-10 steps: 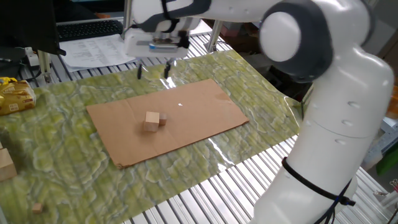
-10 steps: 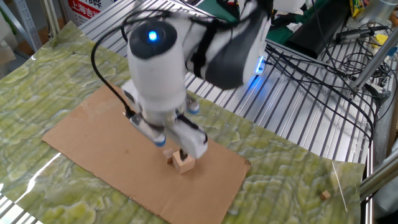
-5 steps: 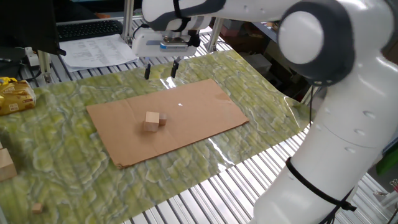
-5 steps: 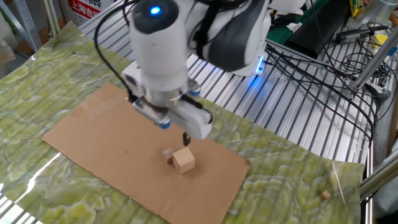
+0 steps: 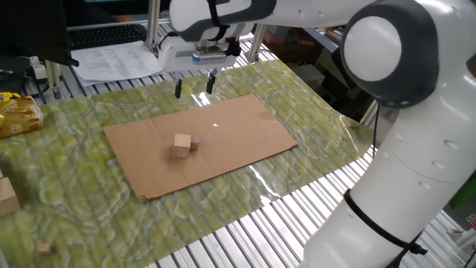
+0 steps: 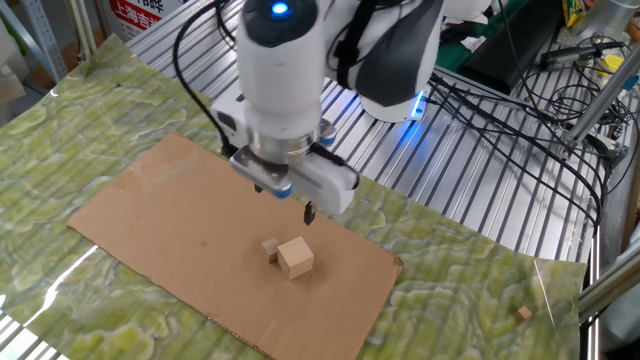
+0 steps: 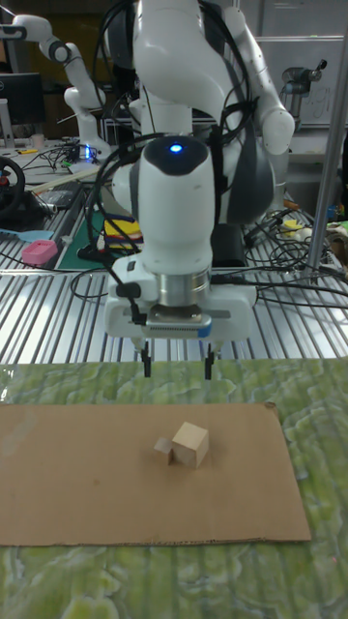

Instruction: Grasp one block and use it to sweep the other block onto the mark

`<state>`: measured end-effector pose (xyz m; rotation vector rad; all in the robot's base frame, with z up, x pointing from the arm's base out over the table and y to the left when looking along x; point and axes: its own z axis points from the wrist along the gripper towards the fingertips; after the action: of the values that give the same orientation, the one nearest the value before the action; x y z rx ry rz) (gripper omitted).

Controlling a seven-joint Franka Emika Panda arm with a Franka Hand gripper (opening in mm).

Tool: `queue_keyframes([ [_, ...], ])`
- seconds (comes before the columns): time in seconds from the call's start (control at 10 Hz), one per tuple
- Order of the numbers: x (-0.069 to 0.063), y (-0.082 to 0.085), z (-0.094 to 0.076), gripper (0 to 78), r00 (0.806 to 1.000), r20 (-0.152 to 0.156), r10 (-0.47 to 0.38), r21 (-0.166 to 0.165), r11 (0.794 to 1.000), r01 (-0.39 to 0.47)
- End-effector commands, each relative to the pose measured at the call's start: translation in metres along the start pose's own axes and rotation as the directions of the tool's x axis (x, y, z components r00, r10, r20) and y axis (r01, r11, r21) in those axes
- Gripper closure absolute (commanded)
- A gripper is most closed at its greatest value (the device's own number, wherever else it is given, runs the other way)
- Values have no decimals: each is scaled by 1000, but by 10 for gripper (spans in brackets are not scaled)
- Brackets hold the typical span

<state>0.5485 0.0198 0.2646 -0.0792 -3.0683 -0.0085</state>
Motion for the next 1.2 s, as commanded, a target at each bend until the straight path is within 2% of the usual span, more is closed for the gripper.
queue_keyframes([
  [0.1,10,1,-6,2,999,7,-43,48,998,43],
  [0.3,10,1,-7,2,998,-9,-62,75,995,63],
  [0.7,4,-5,-10,2,996,-25,-80,70,994,81],
  [0.8,4,-5,-10,764,996,-25,-80,70,994,81],
  [1.2,4,-5,-10,764,996,-25,-80,70,994,81],
])
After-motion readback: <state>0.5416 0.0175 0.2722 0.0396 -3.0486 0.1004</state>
